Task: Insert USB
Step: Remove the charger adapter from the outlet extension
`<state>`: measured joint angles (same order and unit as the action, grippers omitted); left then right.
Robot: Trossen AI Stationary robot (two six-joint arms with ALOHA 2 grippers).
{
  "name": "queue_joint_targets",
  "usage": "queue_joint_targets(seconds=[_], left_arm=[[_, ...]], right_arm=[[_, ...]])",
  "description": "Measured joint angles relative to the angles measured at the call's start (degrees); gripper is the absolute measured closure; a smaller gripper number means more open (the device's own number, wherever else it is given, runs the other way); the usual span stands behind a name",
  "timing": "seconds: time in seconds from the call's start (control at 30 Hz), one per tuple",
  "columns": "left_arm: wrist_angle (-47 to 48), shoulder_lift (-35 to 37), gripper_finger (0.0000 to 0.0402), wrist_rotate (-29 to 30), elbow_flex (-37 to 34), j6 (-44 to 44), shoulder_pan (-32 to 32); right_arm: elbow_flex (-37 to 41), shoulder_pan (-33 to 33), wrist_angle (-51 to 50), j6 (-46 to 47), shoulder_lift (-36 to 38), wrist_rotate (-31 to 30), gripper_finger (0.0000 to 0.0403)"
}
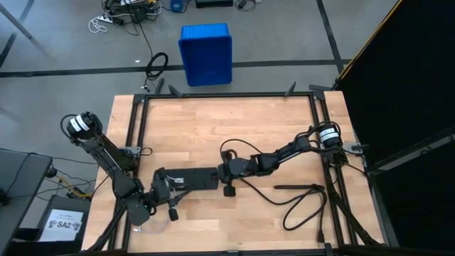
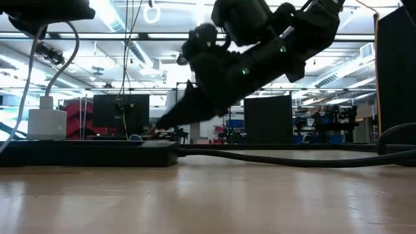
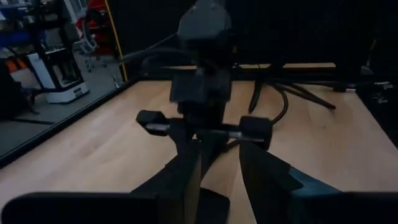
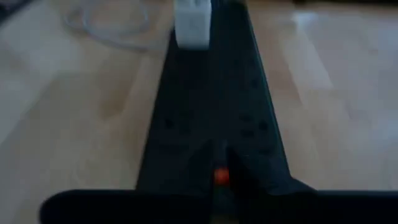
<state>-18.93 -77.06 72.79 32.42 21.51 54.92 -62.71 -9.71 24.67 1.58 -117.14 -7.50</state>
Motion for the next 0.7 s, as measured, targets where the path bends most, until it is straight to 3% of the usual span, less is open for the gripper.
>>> queue_joint_targets(seconds=[0.2,0.5,0.7], left_arm=[[-1.2,0.0,0.0305,0.0,0.0,-1.6,0.0],[-2.2,0.0,0.0305,1.3,0.0,-3.4,0.0],[-6.5,0.0,0.0305,1.3,0.0,-8.0,0.0]], right_arm=[[-0.2,2.5,-5.3,3.5,0.1,-3.3,0.0393],[-0.1,7.0,-9.1,4.5,0.7,-15.2,0.0398],[0.2,8.6,-9.7,4.1,2.5,-15.2,0.0401]])
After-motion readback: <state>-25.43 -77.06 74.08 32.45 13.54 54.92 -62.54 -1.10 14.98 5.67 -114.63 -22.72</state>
